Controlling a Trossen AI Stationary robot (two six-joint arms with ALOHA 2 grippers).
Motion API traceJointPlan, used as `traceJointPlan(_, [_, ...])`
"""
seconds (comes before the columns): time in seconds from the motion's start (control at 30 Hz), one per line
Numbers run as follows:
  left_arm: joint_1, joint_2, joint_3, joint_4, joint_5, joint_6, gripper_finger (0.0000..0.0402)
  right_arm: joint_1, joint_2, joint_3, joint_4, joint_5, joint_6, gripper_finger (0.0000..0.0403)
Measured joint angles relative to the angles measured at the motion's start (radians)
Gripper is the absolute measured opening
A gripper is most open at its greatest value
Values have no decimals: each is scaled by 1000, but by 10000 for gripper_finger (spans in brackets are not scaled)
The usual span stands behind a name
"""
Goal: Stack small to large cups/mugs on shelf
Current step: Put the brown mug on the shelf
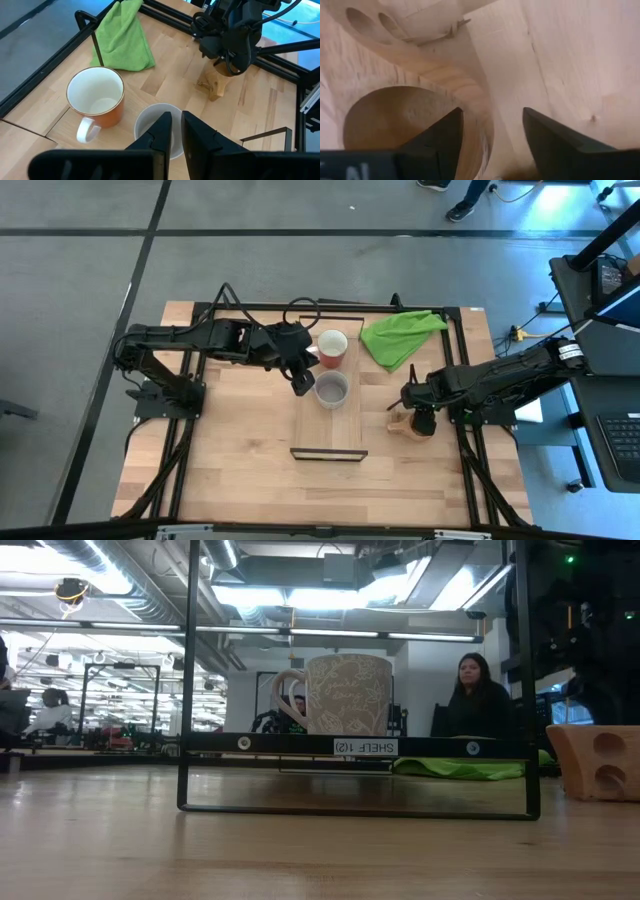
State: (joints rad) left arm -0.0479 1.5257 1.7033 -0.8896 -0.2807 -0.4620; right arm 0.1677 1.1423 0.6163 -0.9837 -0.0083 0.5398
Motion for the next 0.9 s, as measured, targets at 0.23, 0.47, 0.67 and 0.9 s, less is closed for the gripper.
traceJointPlan(0.23, [0,0,0,0,0,1,35,0,0,0,-1,-3,9,118])
traceJointPlan(0.47, [0,0,0,0,-21,3,35,0,0,2,-6,-23,40,44])
traceJointPlan(0.67, [0,0,0,0,-22,4,35,0,0,40,-9,-26,44,26])
traceJointPlan(0.9, [0,0,0,0,-22,4,35,0,0,95,-52,-13,61,34])
